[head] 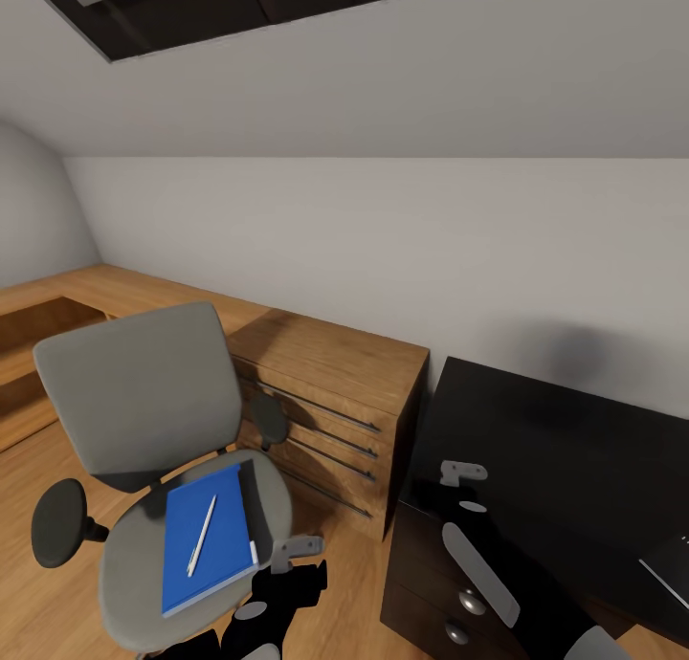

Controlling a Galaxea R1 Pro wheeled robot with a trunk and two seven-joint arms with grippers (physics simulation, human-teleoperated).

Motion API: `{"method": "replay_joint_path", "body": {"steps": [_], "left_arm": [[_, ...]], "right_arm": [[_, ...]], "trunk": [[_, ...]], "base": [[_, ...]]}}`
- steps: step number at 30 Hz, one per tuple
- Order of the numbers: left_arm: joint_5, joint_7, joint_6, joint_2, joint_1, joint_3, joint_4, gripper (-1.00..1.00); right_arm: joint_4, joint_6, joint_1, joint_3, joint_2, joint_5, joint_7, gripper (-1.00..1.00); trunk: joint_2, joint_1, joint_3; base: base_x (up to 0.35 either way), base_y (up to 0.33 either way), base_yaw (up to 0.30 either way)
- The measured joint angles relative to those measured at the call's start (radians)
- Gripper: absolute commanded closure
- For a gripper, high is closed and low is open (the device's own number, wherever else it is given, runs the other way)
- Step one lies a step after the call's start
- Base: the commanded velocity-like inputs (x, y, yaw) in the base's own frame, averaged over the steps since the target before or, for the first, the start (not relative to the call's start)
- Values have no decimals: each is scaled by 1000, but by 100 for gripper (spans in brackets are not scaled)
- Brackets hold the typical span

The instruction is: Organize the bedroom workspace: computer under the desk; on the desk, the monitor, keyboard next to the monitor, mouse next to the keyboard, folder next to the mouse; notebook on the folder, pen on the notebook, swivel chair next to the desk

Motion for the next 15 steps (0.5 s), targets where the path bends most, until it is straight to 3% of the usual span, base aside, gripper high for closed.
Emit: {"method": "replay_joint_path", "body": {"steps": [1, 15], "left_arm": [[0, 0, 0, 0, 0, 0, 0, -100], [0, 0, 0, 0, 0, 0, 0, -100]], "right_arm": [[0, 0, 0, 0, 0, 0, 0, 100], [-1, 0, 0, 3, 1, 1, 0, 100]], "trunk": [[0, 0, 0], [0, 0, 0]], "base": [[0, 0, 0], [0, 0, 0]]}}
